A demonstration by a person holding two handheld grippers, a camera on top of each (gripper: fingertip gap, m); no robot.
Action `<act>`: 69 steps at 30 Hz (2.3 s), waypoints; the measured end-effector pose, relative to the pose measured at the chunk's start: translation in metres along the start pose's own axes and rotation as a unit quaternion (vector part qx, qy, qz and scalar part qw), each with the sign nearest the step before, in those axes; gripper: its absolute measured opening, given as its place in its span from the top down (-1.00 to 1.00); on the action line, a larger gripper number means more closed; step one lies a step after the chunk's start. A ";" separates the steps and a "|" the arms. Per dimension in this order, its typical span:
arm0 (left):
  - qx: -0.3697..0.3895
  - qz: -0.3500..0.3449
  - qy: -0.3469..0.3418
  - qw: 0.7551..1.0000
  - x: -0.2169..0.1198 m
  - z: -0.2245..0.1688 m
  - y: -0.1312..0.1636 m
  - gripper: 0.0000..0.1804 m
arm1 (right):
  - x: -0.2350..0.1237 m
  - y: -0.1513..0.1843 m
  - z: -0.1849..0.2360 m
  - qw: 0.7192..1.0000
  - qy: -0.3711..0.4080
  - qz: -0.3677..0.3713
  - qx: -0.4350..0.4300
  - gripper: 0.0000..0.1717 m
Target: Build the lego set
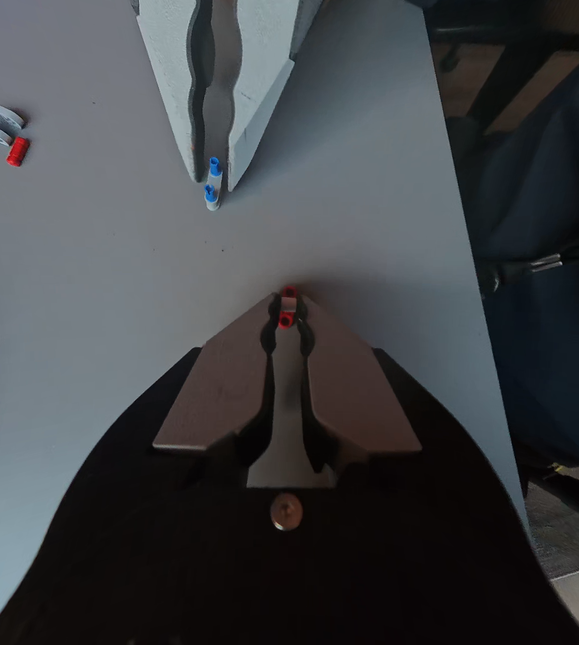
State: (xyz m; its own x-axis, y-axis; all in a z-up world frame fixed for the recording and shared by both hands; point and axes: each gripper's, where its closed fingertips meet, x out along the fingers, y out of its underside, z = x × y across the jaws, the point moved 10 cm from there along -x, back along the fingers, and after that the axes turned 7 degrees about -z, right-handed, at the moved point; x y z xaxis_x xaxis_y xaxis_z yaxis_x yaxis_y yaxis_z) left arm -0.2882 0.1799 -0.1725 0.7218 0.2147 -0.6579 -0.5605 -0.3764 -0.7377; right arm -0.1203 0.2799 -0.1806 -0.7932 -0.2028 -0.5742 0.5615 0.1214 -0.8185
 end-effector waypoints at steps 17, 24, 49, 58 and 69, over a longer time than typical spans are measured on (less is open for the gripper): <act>-0.068 -0.130 -0.176 0.973 -0.106 -0.012 -0.001 0.68 | -0.051 -0.017 -0.003 0.968 0.170 -0.185 -0.005 0.69; -0.131 -0.178 -0.254 0.942 -0.130 -0.055 0.050 0.70 | -0.057 -0.015 -0.007 0.950 0.231 -0.211 -0.003 0.69; -0.132 -0.057 -0.282 0.949 -0.107 0.007 0.057 0.81 | -0.042 -0.014 -0.007 0.961 0.207 -0.183 -0.004 0.74; -0.102 0.023 -0.215 0.971 -0.079 0.043 0.054 0.93 | -0.044 -0.014 -0.004 0.961 0.200 -0.189 -0.012 0.76; -0.085 0.016 -0.319 0.944 -0.130 0.032 0.031 0.95 | -0.053 -0.011 -0.007 0.956 0.205 -0.209 0.005 0.81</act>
State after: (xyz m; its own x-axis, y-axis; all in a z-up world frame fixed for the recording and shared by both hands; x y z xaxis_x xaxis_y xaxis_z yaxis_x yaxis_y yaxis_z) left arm -0.4123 0.1689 -0.1146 0.2847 0.6796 -0.6761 -0.4652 -0.5187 -0.7173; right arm -0.0865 0.2957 -0.1411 -0.9734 0.1671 -0.1565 0.1753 0.1043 -0.9790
